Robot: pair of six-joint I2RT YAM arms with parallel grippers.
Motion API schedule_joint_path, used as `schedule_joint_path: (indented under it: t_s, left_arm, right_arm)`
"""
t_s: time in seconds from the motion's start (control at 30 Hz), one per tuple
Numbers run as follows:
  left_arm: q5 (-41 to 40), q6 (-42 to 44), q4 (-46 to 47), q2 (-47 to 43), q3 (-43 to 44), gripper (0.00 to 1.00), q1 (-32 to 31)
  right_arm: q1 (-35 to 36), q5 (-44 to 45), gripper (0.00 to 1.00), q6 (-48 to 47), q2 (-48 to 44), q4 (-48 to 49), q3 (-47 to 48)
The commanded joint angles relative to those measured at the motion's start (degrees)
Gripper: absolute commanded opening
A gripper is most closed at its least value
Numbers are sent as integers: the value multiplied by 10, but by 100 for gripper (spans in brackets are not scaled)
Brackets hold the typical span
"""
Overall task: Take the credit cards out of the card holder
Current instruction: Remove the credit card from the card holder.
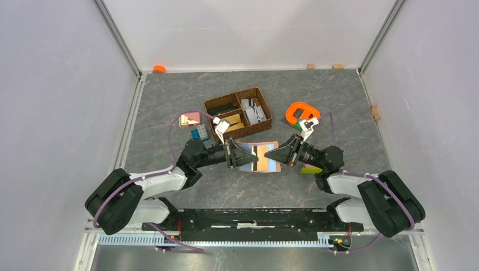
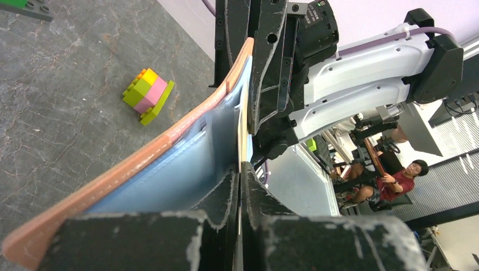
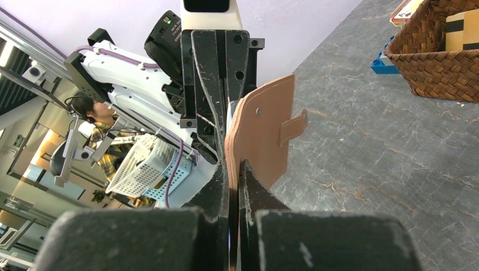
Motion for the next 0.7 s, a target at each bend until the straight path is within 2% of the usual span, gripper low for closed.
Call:
schedule_joint_path:
  t_s: [0.0,0.1,0.33,0.67]
  left_arm:
    - [-22,13,-26,-25,20,2,2]
    - [-44,23,-48,-45,12,2,4]
    - [-99,43,-74,-101,-14,2,13]
    - [-140,54,-100,-120,-24,2,17]
  right_arm:
    - [-5,1,0,-17,-10,17,-1]
    - [-21,9,0,-24,-13,2,-9]
    - [-51,10,1,1,-4,37,-26]
    - [-76,16,0,8,-4,38,-39]
